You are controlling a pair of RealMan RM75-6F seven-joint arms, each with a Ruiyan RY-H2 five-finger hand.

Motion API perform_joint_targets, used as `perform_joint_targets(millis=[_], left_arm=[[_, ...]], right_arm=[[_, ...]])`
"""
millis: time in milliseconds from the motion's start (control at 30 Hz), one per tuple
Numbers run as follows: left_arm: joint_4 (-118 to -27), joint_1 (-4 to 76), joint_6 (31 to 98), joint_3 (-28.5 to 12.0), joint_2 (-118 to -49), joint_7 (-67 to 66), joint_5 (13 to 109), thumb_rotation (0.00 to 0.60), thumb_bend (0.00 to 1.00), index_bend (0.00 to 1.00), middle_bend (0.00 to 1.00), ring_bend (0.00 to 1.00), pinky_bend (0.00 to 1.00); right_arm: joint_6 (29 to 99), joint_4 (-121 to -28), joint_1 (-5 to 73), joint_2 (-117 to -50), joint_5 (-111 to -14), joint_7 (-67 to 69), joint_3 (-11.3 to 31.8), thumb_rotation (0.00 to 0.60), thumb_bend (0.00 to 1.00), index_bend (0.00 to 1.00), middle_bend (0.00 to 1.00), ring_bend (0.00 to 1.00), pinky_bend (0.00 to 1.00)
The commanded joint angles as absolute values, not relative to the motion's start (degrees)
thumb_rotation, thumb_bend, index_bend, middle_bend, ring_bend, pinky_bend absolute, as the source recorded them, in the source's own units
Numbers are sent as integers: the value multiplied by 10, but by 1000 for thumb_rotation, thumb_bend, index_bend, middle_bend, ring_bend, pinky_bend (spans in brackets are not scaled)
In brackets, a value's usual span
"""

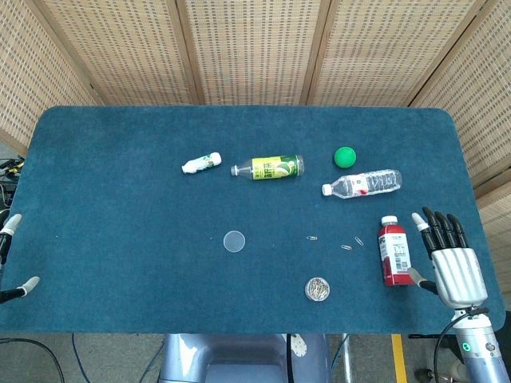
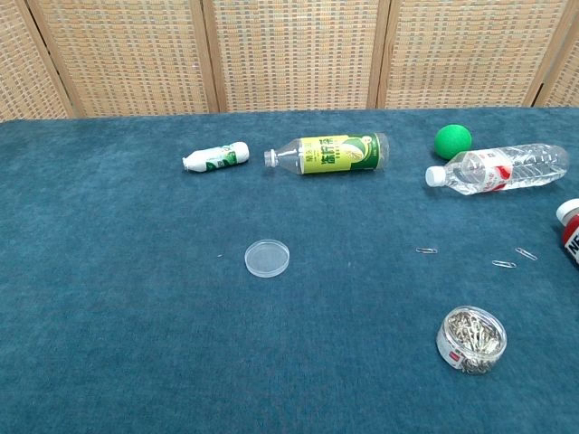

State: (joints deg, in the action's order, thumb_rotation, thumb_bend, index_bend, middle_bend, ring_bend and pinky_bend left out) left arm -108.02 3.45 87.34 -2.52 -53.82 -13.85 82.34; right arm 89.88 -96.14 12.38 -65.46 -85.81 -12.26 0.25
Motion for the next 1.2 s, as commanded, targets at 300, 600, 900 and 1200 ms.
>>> perform_joint_targets(millis=[300, 600, 900, 1200], left_arm=[[-1077, 36, 870, -26, -547, -153, 820, 600, 0, 0, 0, 0, 0], [-1074, 43, 857, -33, -551, -159, 802, 600, 0, 0, 0, 0, 0], [-1068, 50, 840, -36, -554, -160, 785, 600, 0, 0, 0, 0, 0], [-1069, 50, 841, -34, -552, -153, 789, 600, 0, 0, 0, 0, 0]], right_arm=[[844, -950, 137, -675, -831, -53, 32, 600, 0, 232, 0, 0, 0], [714, -949, 220, -715, -753, -99, 85, 600, 134, 493, 0, 0, 0], [620, -940, 282, -780, -640, -267, 85, 600, 241, 501, 0, 0, 0], [605, -900, 305, -827, -589, -324, 76, 600, 341, 501, 0, 0, 0]])
